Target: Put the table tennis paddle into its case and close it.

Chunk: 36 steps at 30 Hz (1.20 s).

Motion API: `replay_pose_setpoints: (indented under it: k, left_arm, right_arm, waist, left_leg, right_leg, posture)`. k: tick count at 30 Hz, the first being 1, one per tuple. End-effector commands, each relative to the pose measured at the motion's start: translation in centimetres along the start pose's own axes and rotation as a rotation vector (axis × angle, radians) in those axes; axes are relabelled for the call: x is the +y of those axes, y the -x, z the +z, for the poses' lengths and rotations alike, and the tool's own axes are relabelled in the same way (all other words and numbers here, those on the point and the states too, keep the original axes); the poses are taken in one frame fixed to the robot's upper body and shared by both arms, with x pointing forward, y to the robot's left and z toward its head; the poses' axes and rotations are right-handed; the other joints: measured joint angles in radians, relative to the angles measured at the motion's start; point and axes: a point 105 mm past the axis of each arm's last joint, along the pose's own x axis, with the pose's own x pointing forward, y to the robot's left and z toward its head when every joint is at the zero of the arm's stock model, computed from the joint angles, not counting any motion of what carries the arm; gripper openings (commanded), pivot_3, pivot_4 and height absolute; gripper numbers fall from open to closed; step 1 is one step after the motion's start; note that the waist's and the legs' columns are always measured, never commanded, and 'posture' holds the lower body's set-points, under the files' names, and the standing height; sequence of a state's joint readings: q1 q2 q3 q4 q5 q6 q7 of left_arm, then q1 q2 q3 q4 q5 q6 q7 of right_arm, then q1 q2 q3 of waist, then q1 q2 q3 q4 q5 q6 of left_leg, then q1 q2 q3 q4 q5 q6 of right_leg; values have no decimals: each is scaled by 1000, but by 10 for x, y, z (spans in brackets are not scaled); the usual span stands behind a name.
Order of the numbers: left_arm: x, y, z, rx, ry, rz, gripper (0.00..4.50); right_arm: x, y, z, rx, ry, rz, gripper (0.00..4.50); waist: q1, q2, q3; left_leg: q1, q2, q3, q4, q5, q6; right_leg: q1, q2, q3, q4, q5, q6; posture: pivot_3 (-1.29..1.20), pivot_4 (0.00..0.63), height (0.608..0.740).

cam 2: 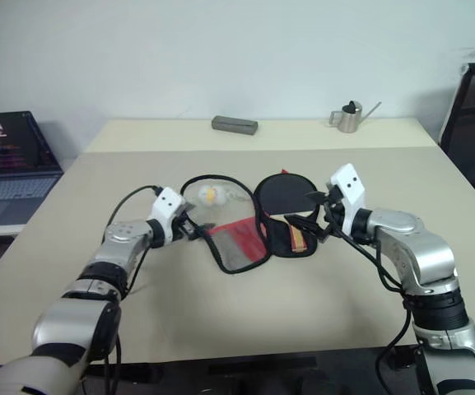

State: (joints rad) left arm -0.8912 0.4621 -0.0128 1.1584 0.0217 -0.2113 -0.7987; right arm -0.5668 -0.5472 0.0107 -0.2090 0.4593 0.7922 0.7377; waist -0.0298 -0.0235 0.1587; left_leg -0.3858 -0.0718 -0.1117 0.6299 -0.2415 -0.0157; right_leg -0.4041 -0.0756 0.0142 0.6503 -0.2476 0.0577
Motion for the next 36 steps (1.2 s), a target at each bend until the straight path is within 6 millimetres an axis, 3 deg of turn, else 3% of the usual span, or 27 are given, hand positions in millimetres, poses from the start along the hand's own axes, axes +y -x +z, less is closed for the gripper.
replay_pose_setpoints:
  k: [1,5,8,12,22,28,32,36]
  left_arm:
    - [5,-6,41,-113,-55,-16,4500]
    - [-1,-14,66,-169,-81,-54,4500]
    - [-17,-28,96,-230,-109,-127,4500]
    - [-40,-44,117,-256,-140,-204,4500]
    - [-90,-74,134,-252,-164,-312,4500]
    - [-75,-62,148,-318,-179,-302,4500]
    - [-57,-42,153,-377,-173,-323,4500]
    - [-48,-17,144,-399,-153,-422,4500]
  right_arm:
    - [3,11,16,-59,34,10,4359]
    - [10,17,16,-61,23,38,4359]
    - [14,26,17,-63,12,56,4359]
    - [18,32,16,-60,2,51,4359]
    - [19,43,15,-60,-16,-8,4359]
    - [9,45,11,-49,-55,-76,4359]
    - [-4,38,1,-21,-132,-137,4359]
    - [-19,26,-12,4,-237,-221,4359]
  waist:
    - [0,0,0]
    - [0,-1,0]
    - [2,-1,0]
    - [4,-2,1]
    - [-2,-2,1]
    - [-3,-2,1]
    - [-4,-2,1]
    - [-4,-2,1]
  left_leg:
    - [0,0,0,0,0,0]
    - [-1,0,0,0,0,0]
    - [-1,0,0,0,0,0]
    - [-3,-1,-1,1,0,0]
    - [-3,-1,0,1,0,0]
    - [-3,-1,0,1,0,0]
    - [-3,-1,0,1,0,0]
    - [-3,0,0,1,0,0]
  right_leg:
    - [0,0,0,0,0,0]
    - [0,0,0,0,0,0]
    - [0,0,-1,0,0,0]
    - [0,0,-2,-1,0,1]
    - [0,0,-1,-1,0,1]
    - [0,0,-1,-1,0,1]
    - [0,0,-1,-1,0,1]
    - [-1,0,0,0,0,1]
  posture:
    - [0,150,740]
    - [0,150,740]
    - [0,150,740]
    - [0,150,740]
    - [0,150,740]
    - [0,150,740]
    - [0,150,740]
    - [0,150,740]
